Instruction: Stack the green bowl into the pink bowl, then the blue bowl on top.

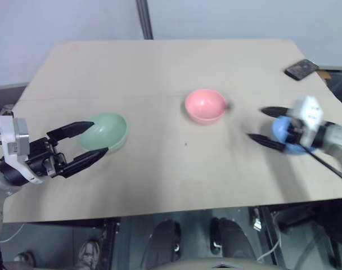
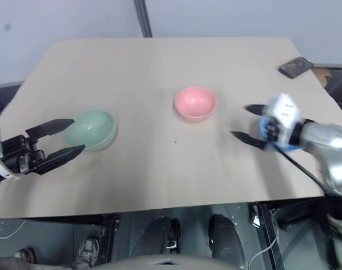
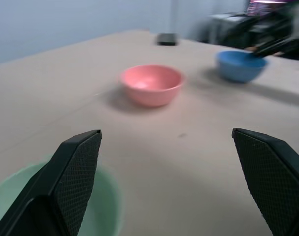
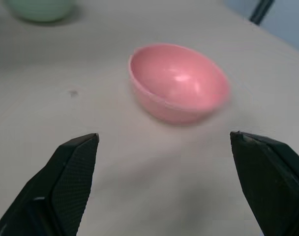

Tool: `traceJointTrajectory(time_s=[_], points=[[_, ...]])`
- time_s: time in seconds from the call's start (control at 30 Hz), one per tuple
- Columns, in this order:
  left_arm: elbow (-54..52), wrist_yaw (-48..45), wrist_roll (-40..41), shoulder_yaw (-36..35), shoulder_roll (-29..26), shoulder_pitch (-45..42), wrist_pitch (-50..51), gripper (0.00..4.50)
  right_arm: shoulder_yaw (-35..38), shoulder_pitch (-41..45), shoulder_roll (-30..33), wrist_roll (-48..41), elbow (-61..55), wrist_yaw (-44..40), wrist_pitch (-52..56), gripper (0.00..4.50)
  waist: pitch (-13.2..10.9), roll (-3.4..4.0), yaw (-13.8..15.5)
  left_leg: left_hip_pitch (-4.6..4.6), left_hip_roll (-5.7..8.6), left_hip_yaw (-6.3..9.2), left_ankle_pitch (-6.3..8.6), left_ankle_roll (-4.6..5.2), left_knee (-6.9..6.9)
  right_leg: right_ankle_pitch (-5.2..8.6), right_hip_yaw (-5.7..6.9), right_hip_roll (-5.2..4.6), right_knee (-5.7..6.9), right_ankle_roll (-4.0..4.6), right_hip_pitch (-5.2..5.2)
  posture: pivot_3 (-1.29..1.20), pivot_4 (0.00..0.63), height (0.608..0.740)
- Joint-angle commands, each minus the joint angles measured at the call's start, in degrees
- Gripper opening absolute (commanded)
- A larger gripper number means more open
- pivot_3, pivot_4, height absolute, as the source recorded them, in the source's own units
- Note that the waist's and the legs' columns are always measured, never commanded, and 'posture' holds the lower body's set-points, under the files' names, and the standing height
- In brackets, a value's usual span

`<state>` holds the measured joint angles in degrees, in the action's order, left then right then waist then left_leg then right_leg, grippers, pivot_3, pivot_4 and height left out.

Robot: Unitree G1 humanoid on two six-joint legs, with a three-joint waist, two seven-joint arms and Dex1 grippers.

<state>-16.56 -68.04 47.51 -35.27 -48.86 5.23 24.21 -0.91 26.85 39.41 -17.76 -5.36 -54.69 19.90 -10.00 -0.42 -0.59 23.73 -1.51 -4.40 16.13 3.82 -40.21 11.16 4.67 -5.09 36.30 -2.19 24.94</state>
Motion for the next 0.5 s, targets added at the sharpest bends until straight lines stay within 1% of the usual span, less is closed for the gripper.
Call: traceJointTrajectory(time_s=[0.03,0.13,0.2,0.23,0.27,0.33,0.4,0.5], points=[[-3.0,1.7,1.2,0.3,1.6,0.2,-0.1,4.50,-7.2,7.8,-4.7,7.4,9.4,1.0,-6.6,4.49,0.0,0.00,-0.1,0.01,0.01,-0.03,0.00,0.00,0.00,-0.08,-0.03,0.01,0.01,-0.14,0.02,0.00,0.150,0.740],[-4.6,3.0,1.8,0.2,3.0,1.0,0.2,4.50,-11.1,13.3,-8.9,11.5,18.7,1.0,-11.8,4.49,0.0,-0.02,0.1,0.11,0.03,0.01,0.00,0.00,0.01,-0.09,0.02,0.03,-0.03,-0.16,0.08,0.00,0.150,0.740],[-5.9,3.7,2.0,-0.1,3.9,2.1,0.1,4.50,-13.1,16.4,-10.6,14.4,24.7,1.0,-15.9,4.49,0.0,-0.02,0.1,0.15,0.04,0.02,0.00,0.00,0.01,-0.10,0.04,0.02,-0.09,-0.16,0.07,0.00,0.150,0.740],[-6.4,4.2,2.2,-0.3,4.2,2.6,0.1,4.50,-13.7,17.4,-10.9,15.4,26.9,0.4,-17.7,3.96,0.0,-0.01,0.1,0.15,0.04,0.01,0.00,0.00,0.01,-0.10,0.03,0.02,-0.11,-0.17,0.07,0.00,0.150,0.740],[-6.8,4.6,2.4,-0.4,4.4,3.0,0.1,4.50,-14.1,18.1,-11.2,16.1,28.9,0.1,-19.3,3.72,0.0,-0.01,0.1,0.15,0.06,0.00,0.00,0.00,0.01,-0.10,0.02,0.00,-0.11,-0.17,0.07,0.00,0.150,0.740],[-7.6,5.2,2.8,-0.9,4.9,3.9,0.0,4.50,-14.7,19.4,-11.7,17.4,32.1,-0.2,-22.2,2.74,0.0,-0.01,0.0,0.10,0.05,0.01,0.00,0.00,0.01,-0.09,0.03,0.00,-0.10,-0.17,0.03,0.00,0.150,0.740],[-8.4,5.9,3.2,-1.2,5.3,4.7,0.0,4.50,-15.2,20.6,-12.2,18.6,34.6,-0.5,-25.3,1.86,0.0,-0.01,-0.2,0.07,0.03,0.00,-0.01,-0.02,0.01,-0.09,0.02,0.02,-0.08,-0.17,0.02,0.00,0.150,0.740],[-9.8,7.1,3.4,-0.9,6.2,5.8,-0.3,4.50,-15.9,21.9,-12.9,20.3,37.0,-0.9,-29.5,0.30,0.0,-0.01,-0.4,0.00,0.01,-0.01,-0.05,-0.09,0.01,-0.09,-0.01,0.05,0.04,-0.16,0.03,0.00,0.150,0.740]])
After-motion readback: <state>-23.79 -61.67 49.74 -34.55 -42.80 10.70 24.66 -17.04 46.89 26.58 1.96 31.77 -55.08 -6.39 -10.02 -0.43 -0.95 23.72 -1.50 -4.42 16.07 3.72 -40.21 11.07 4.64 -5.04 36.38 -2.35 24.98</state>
